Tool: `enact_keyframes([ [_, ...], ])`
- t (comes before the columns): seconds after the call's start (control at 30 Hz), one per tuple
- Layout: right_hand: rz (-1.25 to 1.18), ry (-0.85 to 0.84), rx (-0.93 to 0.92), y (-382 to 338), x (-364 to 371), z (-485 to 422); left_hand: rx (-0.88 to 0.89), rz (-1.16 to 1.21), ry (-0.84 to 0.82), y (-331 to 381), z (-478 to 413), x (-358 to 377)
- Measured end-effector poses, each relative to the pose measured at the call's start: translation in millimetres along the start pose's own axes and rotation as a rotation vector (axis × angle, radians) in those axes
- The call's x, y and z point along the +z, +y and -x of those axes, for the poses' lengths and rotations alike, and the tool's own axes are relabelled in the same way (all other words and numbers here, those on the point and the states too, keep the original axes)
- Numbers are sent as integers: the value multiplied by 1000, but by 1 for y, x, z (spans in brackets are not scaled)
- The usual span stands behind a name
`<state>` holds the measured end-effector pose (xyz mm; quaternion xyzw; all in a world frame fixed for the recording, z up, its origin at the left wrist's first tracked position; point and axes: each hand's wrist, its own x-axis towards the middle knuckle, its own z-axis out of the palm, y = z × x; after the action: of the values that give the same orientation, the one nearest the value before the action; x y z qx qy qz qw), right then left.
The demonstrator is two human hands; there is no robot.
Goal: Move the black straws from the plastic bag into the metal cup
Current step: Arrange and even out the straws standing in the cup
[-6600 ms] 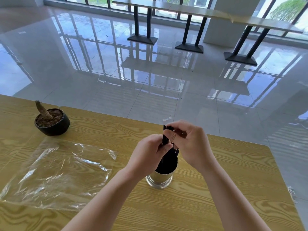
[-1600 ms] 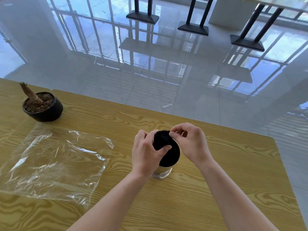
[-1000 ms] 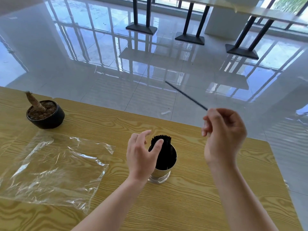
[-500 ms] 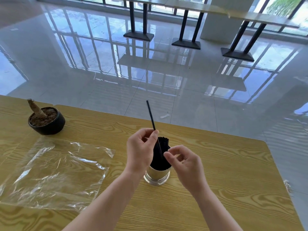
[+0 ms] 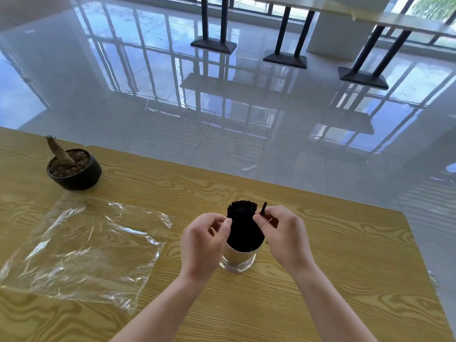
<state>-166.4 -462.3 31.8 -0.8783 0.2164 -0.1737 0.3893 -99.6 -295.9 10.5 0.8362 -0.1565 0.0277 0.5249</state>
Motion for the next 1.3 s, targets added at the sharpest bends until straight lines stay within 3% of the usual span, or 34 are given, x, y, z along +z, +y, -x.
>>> enact_keyframes([
  [0.2, 140, -9, -9, 6, 19, 5, -71, -42, -109, -16, -8, 3],
  [0.57, 133, 33, 3, 11, 14, 1, -26, -36, -47, -11, -19, 18],
  [0.73, 161, 100, -118, -2, 13, -9, -50, -3, -49, -11, -20, 19],
  [0.93, 304, -184, -270, -32, 22, -39, -69, 0, -36, -13, -20, 22],
  [1.3, 452, -304, -278, -40, 28, -52, -98, 17, -33, -12, -18, 22],
])
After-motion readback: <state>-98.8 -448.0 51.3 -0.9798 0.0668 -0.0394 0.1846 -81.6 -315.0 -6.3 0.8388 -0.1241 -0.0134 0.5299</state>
